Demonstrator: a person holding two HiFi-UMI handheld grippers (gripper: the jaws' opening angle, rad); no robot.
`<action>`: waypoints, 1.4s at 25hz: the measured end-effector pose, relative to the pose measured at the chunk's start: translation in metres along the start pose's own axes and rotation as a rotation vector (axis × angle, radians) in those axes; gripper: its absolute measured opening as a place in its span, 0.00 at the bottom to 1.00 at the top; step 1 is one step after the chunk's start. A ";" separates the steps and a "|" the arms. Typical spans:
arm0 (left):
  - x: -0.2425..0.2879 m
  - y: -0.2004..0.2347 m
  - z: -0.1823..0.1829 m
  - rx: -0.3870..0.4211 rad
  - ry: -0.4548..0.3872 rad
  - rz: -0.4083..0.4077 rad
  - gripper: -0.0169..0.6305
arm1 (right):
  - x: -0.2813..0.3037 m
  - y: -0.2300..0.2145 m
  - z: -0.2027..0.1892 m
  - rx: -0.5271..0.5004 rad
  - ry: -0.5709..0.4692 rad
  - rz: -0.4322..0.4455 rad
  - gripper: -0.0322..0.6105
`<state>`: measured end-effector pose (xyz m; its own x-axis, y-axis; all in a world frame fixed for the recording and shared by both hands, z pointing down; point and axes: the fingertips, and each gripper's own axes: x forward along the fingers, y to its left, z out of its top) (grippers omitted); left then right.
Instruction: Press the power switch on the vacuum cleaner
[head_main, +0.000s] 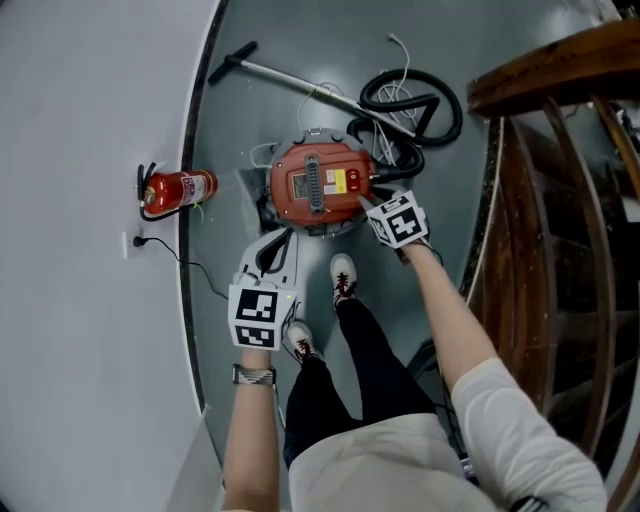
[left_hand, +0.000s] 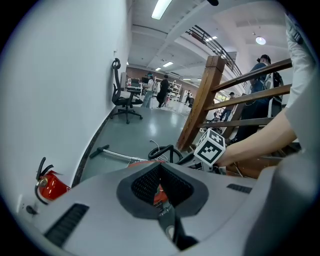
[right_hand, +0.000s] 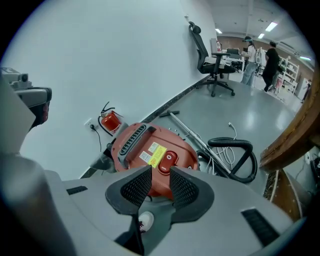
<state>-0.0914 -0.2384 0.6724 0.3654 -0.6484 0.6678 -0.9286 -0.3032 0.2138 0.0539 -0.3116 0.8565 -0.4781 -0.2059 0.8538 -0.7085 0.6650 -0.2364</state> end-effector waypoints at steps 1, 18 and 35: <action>-0.005 -0.001 0.002 0.003 -0.004 0.002 0.02 | -0.006 0.004 0.002 -0.013 -0.006 0.001 0.24; -0.093 -0.035 0.026 0.116 -0.070 0.026 0.02 | -0.127 0.069 0.038 -0.198 -0.148 -0.044 0.13; -0.173 -0.068 0.053 0.222 -0.150 -0.017 0.02 | -0.267 0.125 0.075 -0.257 -0.344 -0.165 0.11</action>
<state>-0.0881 -0.1428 0.5050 0.4014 -0.7332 0.5488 -0.8917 -0.4497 0.0515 0.0536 -0.2271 0.5642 -0.5451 -0.5215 0.6564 -0.6588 0.7507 0.0493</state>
